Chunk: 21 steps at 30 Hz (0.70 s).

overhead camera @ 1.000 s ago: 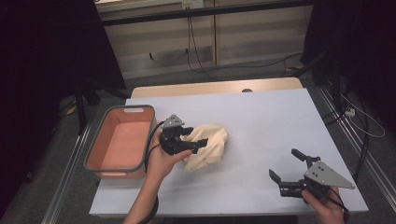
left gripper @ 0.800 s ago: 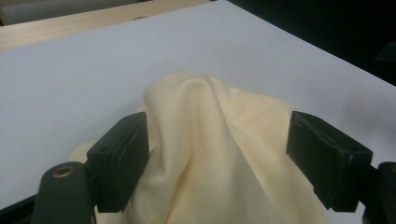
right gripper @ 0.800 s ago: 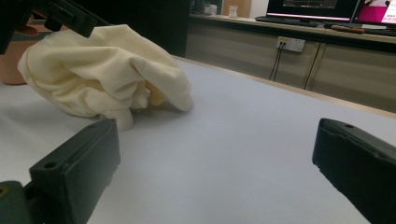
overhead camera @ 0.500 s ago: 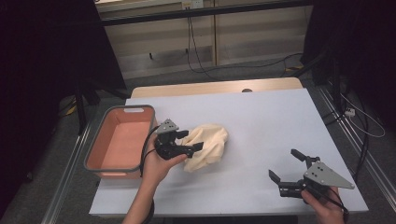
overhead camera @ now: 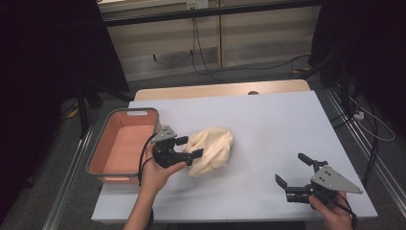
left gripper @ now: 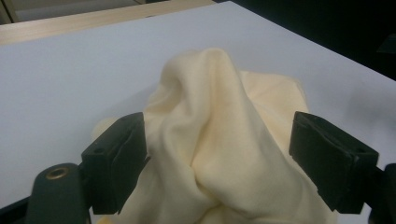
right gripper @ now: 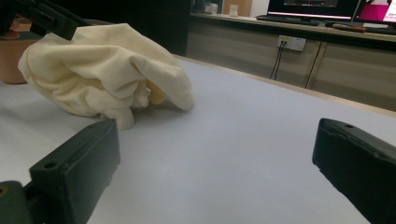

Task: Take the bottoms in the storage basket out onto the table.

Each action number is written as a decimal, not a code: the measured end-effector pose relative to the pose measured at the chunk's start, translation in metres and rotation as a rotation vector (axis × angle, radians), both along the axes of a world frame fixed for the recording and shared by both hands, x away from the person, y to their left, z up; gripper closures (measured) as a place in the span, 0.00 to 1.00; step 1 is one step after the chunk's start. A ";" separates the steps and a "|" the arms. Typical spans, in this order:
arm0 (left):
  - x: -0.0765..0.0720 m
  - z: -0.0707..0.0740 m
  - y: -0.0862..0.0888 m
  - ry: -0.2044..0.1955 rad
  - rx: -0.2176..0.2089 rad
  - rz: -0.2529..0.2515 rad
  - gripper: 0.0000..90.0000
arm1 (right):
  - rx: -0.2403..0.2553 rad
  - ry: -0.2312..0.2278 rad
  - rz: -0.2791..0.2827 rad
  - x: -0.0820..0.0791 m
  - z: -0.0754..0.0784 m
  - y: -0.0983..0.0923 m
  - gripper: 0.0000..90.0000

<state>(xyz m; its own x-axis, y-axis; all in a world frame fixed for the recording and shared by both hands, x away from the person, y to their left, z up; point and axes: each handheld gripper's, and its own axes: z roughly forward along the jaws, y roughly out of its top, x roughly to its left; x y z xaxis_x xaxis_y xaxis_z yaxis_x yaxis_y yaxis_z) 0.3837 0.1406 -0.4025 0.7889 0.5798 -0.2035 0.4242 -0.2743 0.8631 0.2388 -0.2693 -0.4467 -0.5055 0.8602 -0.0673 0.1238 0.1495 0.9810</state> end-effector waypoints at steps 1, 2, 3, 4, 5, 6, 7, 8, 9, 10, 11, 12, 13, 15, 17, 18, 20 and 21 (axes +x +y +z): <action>0.000 -0.001 0.000 0.002 -0.001 0.001 0.21 | 0.000 0.001 -0.001 0.000 0.000 0.000 0.01; -0.001 -0.001 0.001 -0.001 0.005 -0.002 0.21 | 0.001 0.000 0.000 0.000 0.000 0.000 0.01; -0.001 -0.001 0.002 0.000 0.009 -0.002 0.21 | 0.001 0.001 0.000 0.000 0.000 0.000 0.01; -0.001 -0.002 0.002 -0.002 0.005 0.000 0.21 | 0.001 0.001 0.001 0.000 0.000 0.000 0.01; -0.002 -0.002 0.003 -0.002 0.005 0.001 0.21 | 0.000 0.001 0.000 0.000 0.000 0.000 0.01; -0.002 -0.003 0.004 -0.004 0.005 0.001 0.21 | 0.001 0.001 0.000 0.000 0.000 0.000 0.01; -0.002 -0.003 0.004 -0.004 0.000 0.001 0.21 | 0.000 0.000 0.000 0.000 0.000 0.000 0.01; -0.003 -0.004 0.005 -0.002 -0.006 0.003 0.21 | 0.000 0.001 0.000 0.000 0.000 0.000 0.00; -0.003 -0.004 0.006 -0.003 -0.003 0.001 0.21 | 0.000 0.000 -0.001 0.000 0.000 0.000 0.01; -0.003 -0.005 0.006 -0.005 -0.003 0.001 0.21 | 0.000 0.001 -0.001 0.000 0.000 0.000 0.01; -0.003 -0.005 0.007 -0.005 -0.009 0.001 0.21 | 0.000 0.001 -0.001 0.000 0.000 0.000 0.01; -0.004 -0.005 0.008 -0.004 -0.009 0.001 0.20 | 0.001 0.000 0.001 0.000 0.000 0.000 0.01; -0.004 -0.005 0.008 -0.005 -0.016 0.003 0.20 | 0.000 0.001 0.001 0.000 0.000 0.000 0.01; -0.005 -0.005 0.009 -0.007 -0.015 0.002 0.20 | 0.000 0.001 0.002 0.000 0.000 0.000 0.01; -0.006 -0.005 0.010 -0.010 -0.023 0.003 0.20 | 0.000 0.001 0.002 0.000 0.000 0.000 0.01; -0.006 -0.005 0.011 -0.008 -0.022 0.002 0.20 | 0.000 0.000 0.002 0.000 0.000 0.000 0.01; -0.007 -0.005 0.012 -0.009 -0.027 0.005 0.19 | -0.001 0.001 0.001 0.000 0.000 0.000 0.01; -0.007 -0.005 0.013 -0.011 -0.027 0.003 0.19 | -0.001 0.002 0.001 0.000 0.000 0.000 0.01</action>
